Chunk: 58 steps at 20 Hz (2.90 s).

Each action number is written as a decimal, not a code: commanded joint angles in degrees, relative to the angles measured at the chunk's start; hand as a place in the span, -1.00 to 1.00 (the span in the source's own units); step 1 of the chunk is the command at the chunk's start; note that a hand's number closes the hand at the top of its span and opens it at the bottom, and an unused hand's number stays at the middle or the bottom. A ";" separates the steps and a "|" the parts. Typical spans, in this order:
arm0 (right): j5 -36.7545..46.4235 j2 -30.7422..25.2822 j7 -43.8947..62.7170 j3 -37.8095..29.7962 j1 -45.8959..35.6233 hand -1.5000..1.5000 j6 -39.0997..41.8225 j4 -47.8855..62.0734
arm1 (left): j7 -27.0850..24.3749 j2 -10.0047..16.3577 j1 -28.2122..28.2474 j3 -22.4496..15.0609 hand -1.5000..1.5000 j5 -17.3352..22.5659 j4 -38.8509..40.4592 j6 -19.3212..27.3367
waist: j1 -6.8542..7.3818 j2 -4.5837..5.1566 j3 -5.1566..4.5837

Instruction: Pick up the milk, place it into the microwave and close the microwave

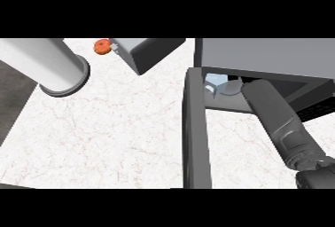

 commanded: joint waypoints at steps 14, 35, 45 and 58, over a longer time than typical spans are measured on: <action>-5.84 0.95 -13.83 -5.39 4.10 -1.00 15.96 0.89 | 4.16 -2.20 -1.06 -6.05 -1.00 -3.84 -4.18 0.09 | -2.80 -1.44 0.03; -10.56 6.10 -18.38 -3.66 21.78 -1.00 31.86 -10.47 | 11.08 -5.34 -4.87 -26.76 -1.00 -19.62 -9.40 6.18 | -7.56 -3.60 -0.25; -13.25 4.72 -17.00 0.50 40.02 -1.00 44.05 -29.92 | 20.64 -4.05 -16.59 -31.99 1.00 -25.87 -3.35 7.86 | -10.13 -4.02 -0.38; -18.78 1.93 -5.61 1.14 66.59 -1.00 47.11 -69.04 | 25.31 -5.34 -38.33 -39.24 1.00 -35.53 18.30 12.05 | -8.90 -3.33 -0.35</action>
